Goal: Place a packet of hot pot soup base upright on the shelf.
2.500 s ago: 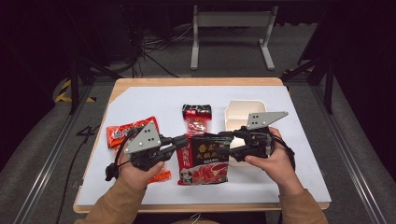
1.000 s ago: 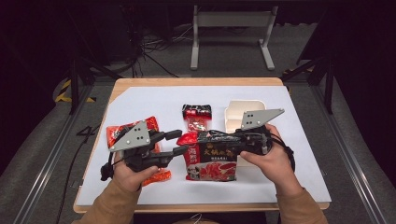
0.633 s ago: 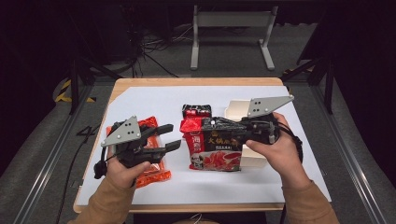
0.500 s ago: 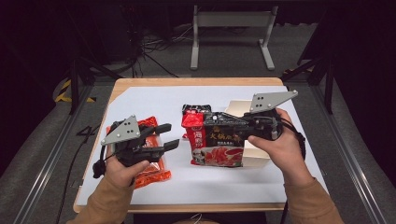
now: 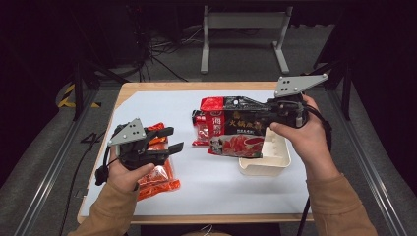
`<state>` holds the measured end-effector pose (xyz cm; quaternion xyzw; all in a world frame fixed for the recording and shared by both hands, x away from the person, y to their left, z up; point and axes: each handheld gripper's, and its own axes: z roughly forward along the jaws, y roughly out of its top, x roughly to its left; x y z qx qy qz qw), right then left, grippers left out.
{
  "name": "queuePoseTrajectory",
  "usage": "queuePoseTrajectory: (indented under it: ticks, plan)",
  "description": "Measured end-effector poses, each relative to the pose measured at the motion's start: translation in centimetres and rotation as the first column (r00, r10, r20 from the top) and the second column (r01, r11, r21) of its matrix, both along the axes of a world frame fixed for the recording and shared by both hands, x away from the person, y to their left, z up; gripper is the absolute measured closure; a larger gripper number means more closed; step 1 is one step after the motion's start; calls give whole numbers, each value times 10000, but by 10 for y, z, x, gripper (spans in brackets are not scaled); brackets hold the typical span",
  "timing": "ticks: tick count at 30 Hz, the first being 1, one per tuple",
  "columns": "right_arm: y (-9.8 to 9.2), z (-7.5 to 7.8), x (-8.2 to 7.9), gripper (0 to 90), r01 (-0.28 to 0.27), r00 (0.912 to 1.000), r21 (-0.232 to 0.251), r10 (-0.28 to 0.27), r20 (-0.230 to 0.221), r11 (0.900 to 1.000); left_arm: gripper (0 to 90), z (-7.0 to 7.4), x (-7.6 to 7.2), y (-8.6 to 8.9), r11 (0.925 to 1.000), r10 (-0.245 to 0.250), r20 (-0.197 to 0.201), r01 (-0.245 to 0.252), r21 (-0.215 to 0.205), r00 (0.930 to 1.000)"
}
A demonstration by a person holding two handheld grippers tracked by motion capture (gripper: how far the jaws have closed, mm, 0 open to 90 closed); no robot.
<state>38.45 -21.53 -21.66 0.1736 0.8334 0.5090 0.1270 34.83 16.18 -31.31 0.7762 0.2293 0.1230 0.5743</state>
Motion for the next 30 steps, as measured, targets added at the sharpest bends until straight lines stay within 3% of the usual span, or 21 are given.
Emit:
queuePoseTrajectory:
  ticks: [10, 21, 30]
  plan:
    - [-14, 10, 20, 803, 502, 9970, -132, -493, 601, 9987, 356, -7, 9, 2, 9997, 188, -18, -188, 122, 9998]
    - [-29, 14, 39, 800, 1095, 9907, -55, -1087, 812, 9940, 341, -15, 18, 7, 9994, 341, -230, -340, 61, 9992]
    - [-45, 13, 53, 799, 1205, 9861, -54, -1191, 1156, 9927, 336, -19, 22, 10, 9989, 450, -316, -445, 164, 9985]
